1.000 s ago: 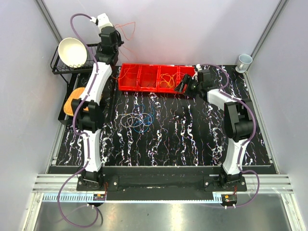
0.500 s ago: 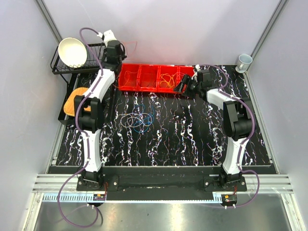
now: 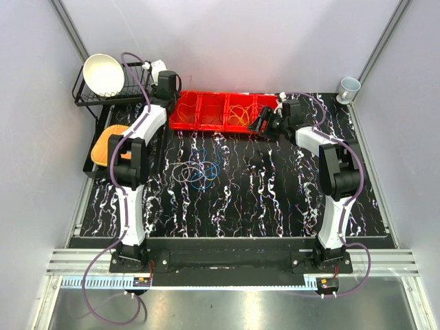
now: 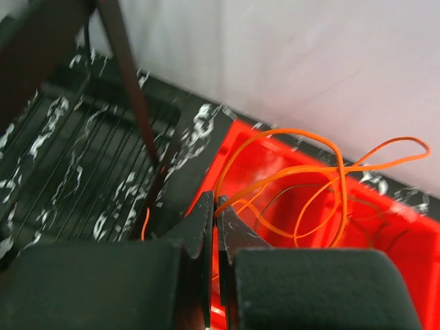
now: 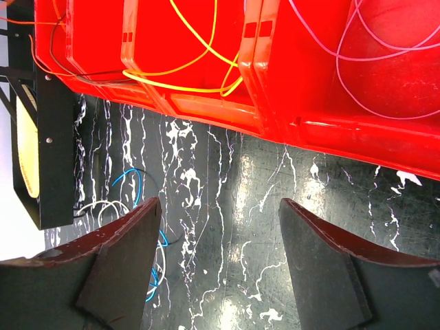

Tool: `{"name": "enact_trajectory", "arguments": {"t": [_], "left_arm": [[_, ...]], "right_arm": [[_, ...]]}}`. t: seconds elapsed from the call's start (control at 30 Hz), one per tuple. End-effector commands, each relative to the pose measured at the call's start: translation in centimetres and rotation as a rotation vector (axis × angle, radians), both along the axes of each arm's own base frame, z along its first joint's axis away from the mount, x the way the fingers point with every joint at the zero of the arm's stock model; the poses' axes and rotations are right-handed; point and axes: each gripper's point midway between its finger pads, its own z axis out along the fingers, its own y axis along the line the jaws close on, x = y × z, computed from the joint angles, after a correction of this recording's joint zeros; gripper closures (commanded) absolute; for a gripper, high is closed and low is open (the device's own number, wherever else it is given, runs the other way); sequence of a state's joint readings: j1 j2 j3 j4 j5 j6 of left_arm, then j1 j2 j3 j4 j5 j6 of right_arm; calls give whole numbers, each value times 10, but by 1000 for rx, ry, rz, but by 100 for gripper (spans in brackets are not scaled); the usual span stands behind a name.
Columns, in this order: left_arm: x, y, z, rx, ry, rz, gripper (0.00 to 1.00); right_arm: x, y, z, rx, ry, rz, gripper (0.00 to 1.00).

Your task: Untangle the cables

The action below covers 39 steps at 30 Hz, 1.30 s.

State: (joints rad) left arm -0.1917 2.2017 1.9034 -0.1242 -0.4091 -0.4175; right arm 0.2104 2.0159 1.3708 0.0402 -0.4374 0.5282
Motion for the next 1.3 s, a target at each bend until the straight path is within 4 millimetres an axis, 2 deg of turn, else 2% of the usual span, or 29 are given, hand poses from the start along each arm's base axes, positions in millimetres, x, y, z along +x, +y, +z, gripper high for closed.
{"name": "enact_trajectory", "arguments": {"t": [0.0, 0.13, 0.2, 0.23, 0.27, 0.33, 0.37, 0.53, 0.6, 0.73, 0.77, 0.83, 0.9, 0.93, 0.97, 1.0, 1.03, 1.07, 1.1, 1.13, 1.17, 1.2, 1.23, 1.27], "left_arm": [[-3, 1, 15, 3, -9, 40, 100], [2, -3, -1, 6, 34, 49, 100], [-1, 0, -18, 14, 81, 82, 100], [1, -1, -18, 2, 82, 87, 100], [0, -1, -32, 6, 114, 84, 100], [1, -5, -40, -3, 135, 79, 100], [-2, -6, -52, 2, 166, 81, 100], [-5, -7, -67, -17, 200, 84, 100], [-5, -11, -66, -28, 200, 67, 96], [-1, -21, -50, -45, 173, 11, 78], [-1, -21, -39, -50, 152, 8, 72], [-1, -27, -23, -55, 126, -18, 69], [-4, -33, 7, -53, 81, -37, 57], [-8, -35, 33, -45, 47, -46, 52], [-12, -36, 46, -40, 29, -51, 43], [-18, -42, 60, -29, 12, -56, 38], [-29, -43, 89, -16, -25, -63, 34], [-36, -44, 103, -9, -42, -61, 30], [-46, -50, 107, 5, -42, -65, 14], [-61, -50, 133, 6, -75, -69, 2], [-70, -51, 140, 3, -82, -70, 1], [-80, -54, 130, 6, -53, -81, 1], [-98, -51, 148, -20, -73, -76, 1], [-109, -53, 148, -27, -67, -78, 1]], "right_arm": [[14, 3, 20, 32, -61, 11, 25], [14, 2, 20, 33, -61, 10, 25], [14, 1, 20, 33, -60, 9, 25], [14, 1, 20, 35, -59, 10, 25], [15, -1, 20, 36, -58, 6, 25], [14, 1, 19, 39, -55, 10, 25], [14, 0, 20, 40, -57, 10, 25], [14, 0, 19, 42, -54, 11, 25], [14, -1, 19, 45, -50, 8, 25], [14, 1, 19, 52, -48, 15, 25], [14, 2, 19, 55, -48, 14, 25], [14, 3, 19, 63, -43, 18, 25], [14, 3, 19, 69, -46, 18, 25], [14, 4, 20, 73, -47, 19, 25], [14, 4, 20, 75, -46, 20, 26], [13, 4, 21, 75, -48, 22, 25], [13, 4, 21, 76, -48, 20, 26], [13, 4, 23, 79, -54, 19, 26], [13, 4, 24, 80, -55, 18, 26], [11, 4, 25, 81, -58, 20, 26], [12, 3, 26, 82, -62, 17, 25], [11, 3, 26, 83, -63, 15, 26], [10, 3, 28, 83, -67, 13, 25], [9, 3, 31, 84, -77, 14, 25]]}}
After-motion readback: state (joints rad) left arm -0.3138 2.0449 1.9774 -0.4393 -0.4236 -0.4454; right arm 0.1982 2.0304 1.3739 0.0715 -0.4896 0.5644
